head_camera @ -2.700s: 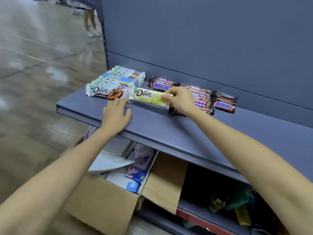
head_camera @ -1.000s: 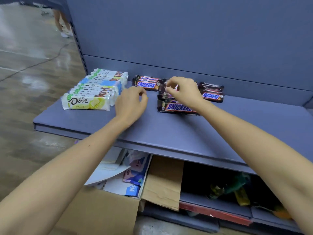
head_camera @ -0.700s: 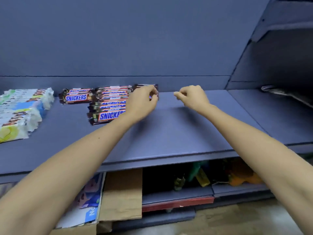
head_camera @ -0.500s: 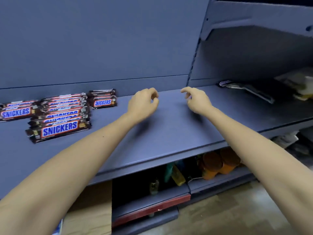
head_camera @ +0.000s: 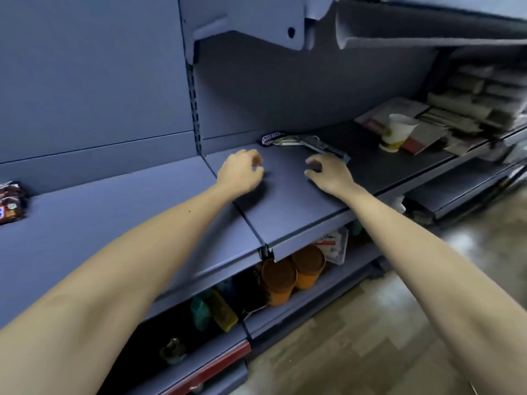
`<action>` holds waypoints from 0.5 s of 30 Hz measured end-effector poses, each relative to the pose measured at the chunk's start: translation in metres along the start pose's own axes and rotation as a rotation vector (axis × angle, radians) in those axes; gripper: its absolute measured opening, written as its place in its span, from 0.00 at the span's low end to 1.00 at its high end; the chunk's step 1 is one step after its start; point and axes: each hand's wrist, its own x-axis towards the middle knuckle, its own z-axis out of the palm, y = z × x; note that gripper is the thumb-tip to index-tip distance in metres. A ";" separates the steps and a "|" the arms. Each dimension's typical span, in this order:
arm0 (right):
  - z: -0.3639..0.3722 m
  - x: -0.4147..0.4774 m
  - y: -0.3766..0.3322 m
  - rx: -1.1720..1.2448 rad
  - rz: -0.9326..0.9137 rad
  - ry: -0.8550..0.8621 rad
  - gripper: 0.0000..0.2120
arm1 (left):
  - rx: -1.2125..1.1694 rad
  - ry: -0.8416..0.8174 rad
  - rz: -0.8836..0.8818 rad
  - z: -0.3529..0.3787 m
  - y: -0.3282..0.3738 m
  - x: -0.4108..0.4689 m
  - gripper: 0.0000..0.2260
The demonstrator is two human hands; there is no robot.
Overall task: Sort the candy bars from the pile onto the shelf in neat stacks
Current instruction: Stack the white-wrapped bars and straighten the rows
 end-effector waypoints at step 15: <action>-0.021 0.046 0.085 0.006 0.127 -0.014 0.26 | 0.219 -0.143 -0.097 0.056 0.024 0.089 0.24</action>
